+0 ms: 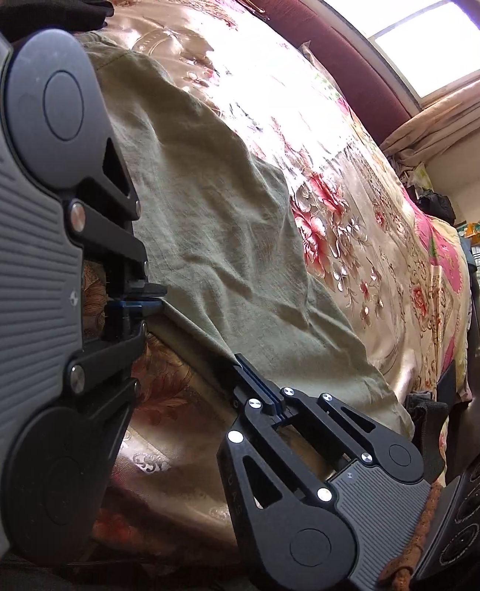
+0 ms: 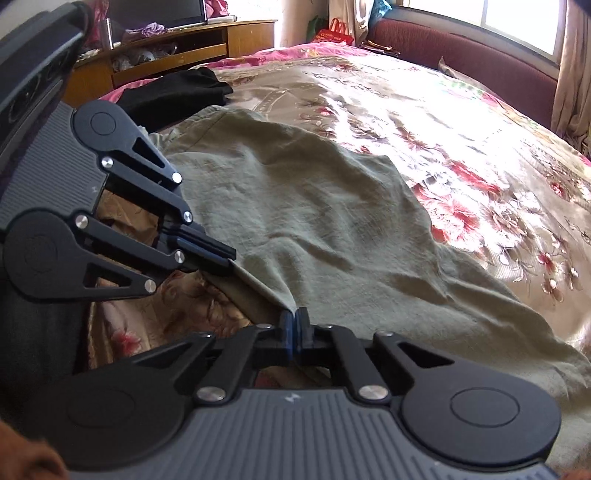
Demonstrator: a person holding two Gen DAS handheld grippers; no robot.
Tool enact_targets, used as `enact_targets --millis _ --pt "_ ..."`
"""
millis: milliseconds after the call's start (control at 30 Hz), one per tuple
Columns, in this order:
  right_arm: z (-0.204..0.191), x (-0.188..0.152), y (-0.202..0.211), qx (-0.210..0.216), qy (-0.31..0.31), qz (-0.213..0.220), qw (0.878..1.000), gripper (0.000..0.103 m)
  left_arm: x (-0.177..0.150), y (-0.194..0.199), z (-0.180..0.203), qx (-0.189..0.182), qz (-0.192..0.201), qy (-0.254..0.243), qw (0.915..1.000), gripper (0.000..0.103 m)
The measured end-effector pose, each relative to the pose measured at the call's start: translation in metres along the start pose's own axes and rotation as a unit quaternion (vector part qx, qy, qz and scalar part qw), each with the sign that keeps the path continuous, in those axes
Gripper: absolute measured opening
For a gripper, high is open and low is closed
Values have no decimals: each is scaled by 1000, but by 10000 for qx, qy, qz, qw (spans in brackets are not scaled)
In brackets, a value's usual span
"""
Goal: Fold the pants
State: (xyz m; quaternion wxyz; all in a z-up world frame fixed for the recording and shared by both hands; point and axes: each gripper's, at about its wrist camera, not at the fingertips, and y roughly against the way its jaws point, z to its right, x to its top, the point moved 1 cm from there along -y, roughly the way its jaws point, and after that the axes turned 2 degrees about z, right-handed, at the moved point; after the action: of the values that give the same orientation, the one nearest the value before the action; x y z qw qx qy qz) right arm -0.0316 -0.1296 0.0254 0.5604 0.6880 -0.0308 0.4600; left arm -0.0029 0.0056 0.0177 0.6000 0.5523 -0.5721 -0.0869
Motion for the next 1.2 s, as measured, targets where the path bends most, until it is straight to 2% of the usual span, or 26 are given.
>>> enact_targets --millis 67,133,267,467,533,600,667,800,867,967,1067,1200 --pt "-1 -2 -10 -102 54 -19 9999 9 -1 -5 1 18 -38 -19 10000 19" --pt "8 1 -16 -26 -263 -100 9996 10 2 -5 -3 -42 -34 80 10000 19" --pt "31 4 8 203 -885 185 9957 19 7 10 -18 -123 194 336 9992 25" --pt "85 8 16 9 -1823 479 9821 22 12 18 -53 -126 405 1156 9924 26" --pt "100 14 11 -22 -1930 575 9795 24 6 12 -52 7 258 1035 9943 26" --pt "109 27 1 -130 -1781 631 9819 26 4 4 -47 -91 127 898 9958 26" --pt "124 42 -18 -137 -1822 760 9802 28 9 1 -47 -189 227 885 9956 26" --pt "161 71 -67 497 -2429 897 9646 29 30 -13 -63 77 620 882 9941 32" --pt "177 79 -93 814 -2760 929 9532 29 27 -31 -68 214 431 896 9948 34" --pt "192 84 -124 1536 -3143 661 9345 29 0 -46 -61 -11 -85 1005 9949 33" --pt "186 79 -128 2389 -3037 223 9221 29 -19 -34 -50 162 -23 1041 9944 33" --pt "163 74 -109 3083 -2635 -65 9140 29 -20 -32 -55 76 -71 1392 9902 33"
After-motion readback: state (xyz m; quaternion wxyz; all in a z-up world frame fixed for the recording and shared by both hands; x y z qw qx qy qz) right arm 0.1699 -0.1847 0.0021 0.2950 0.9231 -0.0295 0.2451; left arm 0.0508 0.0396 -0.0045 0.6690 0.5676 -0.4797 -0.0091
